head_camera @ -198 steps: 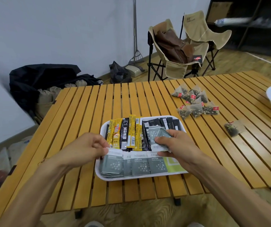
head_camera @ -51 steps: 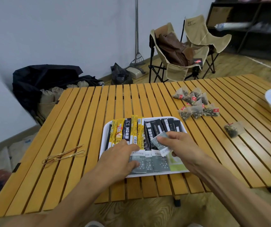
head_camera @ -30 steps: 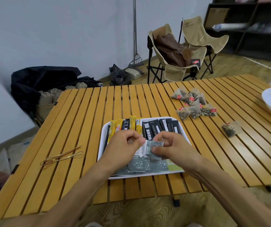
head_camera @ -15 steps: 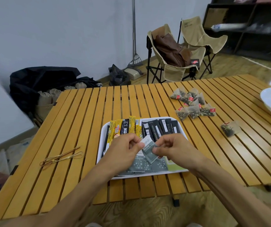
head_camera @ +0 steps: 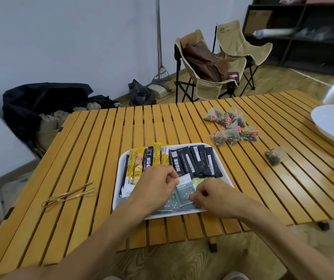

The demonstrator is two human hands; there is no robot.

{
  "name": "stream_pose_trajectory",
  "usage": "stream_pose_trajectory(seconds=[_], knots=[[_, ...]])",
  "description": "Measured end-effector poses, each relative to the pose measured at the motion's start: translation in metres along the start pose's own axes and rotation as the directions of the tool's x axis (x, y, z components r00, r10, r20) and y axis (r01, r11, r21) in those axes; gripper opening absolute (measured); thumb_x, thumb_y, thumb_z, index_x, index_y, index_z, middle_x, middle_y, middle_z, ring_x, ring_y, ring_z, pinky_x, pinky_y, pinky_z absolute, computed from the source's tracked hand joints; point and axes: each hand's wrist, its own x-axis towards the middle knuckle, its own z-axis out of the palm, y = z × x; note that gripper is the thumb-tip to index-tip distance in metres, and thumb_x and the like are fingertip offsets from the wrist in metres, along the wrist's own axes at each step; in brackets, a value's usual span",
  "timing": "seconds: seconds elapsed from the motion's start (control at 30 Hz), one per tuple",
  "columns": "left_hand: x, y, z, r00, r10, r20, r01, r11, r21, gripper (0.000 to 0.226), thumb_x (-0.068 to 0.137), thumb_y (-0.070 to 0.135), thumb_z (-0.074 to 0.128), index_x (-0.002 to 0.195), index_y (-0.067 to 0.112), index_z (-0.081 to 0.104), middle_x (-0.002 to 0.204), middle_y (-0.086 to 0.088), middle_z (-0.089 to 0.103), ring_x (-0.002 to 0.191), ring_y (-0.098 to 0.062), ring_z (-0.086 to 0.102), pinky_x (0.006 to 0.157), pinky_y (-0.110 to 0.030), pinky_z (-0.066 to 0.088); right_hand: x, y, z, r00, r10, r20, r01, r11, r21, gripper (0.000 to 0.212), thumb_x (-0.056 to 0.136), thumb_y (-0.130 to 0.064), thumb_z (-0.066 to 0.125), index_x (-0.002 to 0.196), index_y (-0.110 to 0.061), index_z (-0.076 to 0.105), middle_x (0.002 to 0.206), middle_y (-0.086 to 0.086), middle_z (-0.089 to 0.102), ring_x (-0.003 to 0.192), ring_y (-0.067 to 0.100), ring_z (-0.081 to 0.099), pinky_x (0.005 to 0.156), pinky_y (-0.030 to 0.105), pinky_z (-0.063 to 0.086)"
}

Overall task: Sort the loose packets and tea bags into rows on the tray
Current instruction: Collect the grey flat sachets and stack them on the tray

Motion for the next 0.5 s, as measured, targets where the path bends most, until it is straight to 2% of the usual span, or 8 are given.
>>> stream_pose_trajectory(seconds=[0.07,0.17,0.3,0.4,0.5], knots=[[-0.001,-0.001,0.001,0.999,0.037,-0.007,-0.036,0.996,0.081,0.006,0.091,0.026,0.067,0.086,0.026,0.069,0.068,0.013,0.06,0.065,0.001,0.053,0.057,-0.014,0.033,0.002,-0.002,0.004,1.0,-0.003,0.014,0.004,0.999,-0.046,0.046,0.099,-0.04,0.057,0.076,-0.001,0.064,0.066,0.005,0.058,0.057,0.015,0.049,0.057,0.032,0.041],[0.0,-0.005,0.003,0.997,0.077,0.001,-0.075,0.98,0.182,0.008,0.094,0.026,0.063,0.09,0.022,0.069,0.077,0.014,0.053,0.072,-0.005,0.05,0.064,-0.021,0.034,0.003,-0.004,0.01,1.0,-0.018,0.01,0.019,0.994,-0.106,0.043,0.098,-0.042,0.058,0.067,-0.013,0.058,0.063,0.003,0.056,0.056,0.015,0.049,0.054,0.029,0.04],[-0.001,-0.008,0.006,0.99,0.142,-0.002,-0.137,0.958,0.251,0.012,0.095,0.032,0.061,0.1,0.023,0.068,0.09,0.008,0.051,0.081,-0.013,0.05,0.072,-0.025,0.037,0.004,-0.004,0.014,0.999,-0.032,-0.01,0.03,0.989,-0.146,0.044,0.095,-0.044,0.062,0.073,-0.007,0.063,0.066,0.005,0.061,0.057,0.018,0.053,0.055,0.031,0.043],[-0.004,-0.008,0.007,0.978,0.206,0.03,-0.206,0.937,0.282,0.033,0.091,0.042,0.064,0.119,0.026,0.068,0.099,0.009,0.05,0.09,-0.011,0.049,0.075,-0.026,0.038,0.004,-0.004,0.014,0.999,-0.046,-0.01,0.044,0.99,-0.132,0.045,0.094,-0.044,0.064,0.077,-0.002,0.065,0.07,0.01,0.066,0.06,0.019,0.056,0.056,0.033,0.046],[-0.006,-0.01,0.007,0.977,0.195,0.091,-0.213,0.93,0.299,0.042,0.089,0.047,0.065,0.126,0.026,0.065,0.102,0.01,0.049,0.094,-0.01,0.044,0.079,-0.028,0.037,0.004,-0.004,0.012,0.999,-0.032,-0.009,0.031,0.993,-0.116,0.042,0.093,-0.042,0.066,0.075,-0.004,0.064,0.065,0.004,0.06,0.058,0.014,0.053,0.056,0.03,0.045]])
